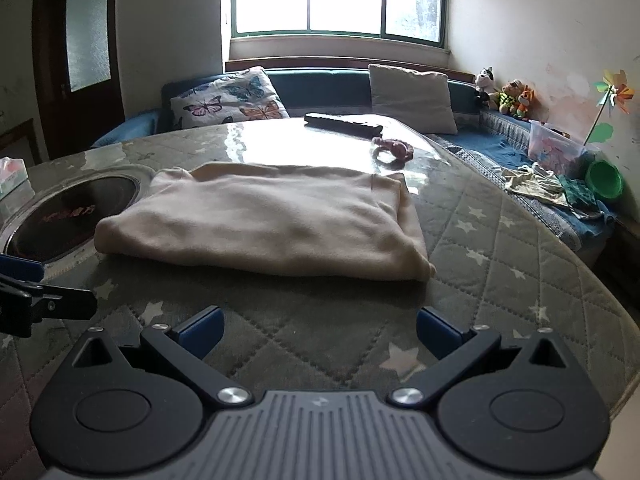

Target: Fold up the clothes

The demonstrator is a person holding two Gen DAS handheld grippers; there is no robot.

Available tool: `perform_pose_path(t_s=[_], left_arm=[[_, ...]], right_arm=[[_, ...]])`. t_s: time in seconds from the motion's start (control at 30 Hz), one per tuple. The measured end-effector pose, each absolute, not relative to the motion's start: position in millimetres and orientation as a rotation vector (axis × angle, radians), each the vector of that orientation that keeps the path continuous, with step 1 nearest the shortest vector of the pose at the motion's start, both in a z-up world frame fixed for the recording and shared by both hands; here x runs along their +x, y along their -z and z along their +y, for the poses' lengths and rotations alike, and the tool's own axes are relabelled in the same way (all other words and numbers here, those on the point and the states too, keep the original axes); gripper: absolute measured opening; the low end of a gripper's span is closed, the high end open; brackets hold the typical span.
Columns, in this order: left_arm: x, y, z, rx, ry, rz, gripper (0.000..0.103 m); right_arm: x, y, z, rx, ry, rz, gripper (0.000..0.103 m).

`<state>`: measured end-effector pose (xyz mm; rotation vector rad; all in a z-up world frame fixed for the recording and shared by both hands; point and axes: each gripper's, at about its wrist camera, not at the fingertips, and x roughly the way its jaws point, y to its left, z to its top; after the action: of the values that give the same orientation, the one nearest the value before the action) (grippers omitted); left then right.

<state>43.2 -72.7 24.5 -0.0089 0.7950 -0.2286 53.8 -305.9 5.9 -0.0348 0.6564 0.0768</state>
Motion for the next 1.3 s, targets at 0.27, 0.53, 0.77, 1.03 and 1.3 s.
perform_pose_path(t_s=[0.27, 0.53, 0.77, 1.03, 1.3], left_arm=[[35.8, -26.4, -72.4, -0.003, 0.231, 0.798, 0.103], [31.0, -28.8, -74.0, 0.0, 0.227, 0.794, 0.103], [26.0, -28.1, -75.5, 0.006, 0.222, 0.797, 0.103], [20.4, -32.1, -76.0, 0.018, 0.219, 0.783, 0.103], [12.6, -37.0, -80.9, 0.05, 0.226, 0.757, 0.103]], right_arm=[[48.2, -4.4, -304.5, -0.019, -0.059, 0.67, 0.103], [45.4, -6.4, -304.8, -0.021, -0.044, 0.672, 0.103], [41.9, -6.6, -304.6, -0.021, -0.038, 0.674, 0.103], [37.2, -7.8, -304.2, -0.024, -0.031, 0.672, 0.103], [34.8, -9.7, -303.3, -0.029, -0.03, 0.672, 0.103]])
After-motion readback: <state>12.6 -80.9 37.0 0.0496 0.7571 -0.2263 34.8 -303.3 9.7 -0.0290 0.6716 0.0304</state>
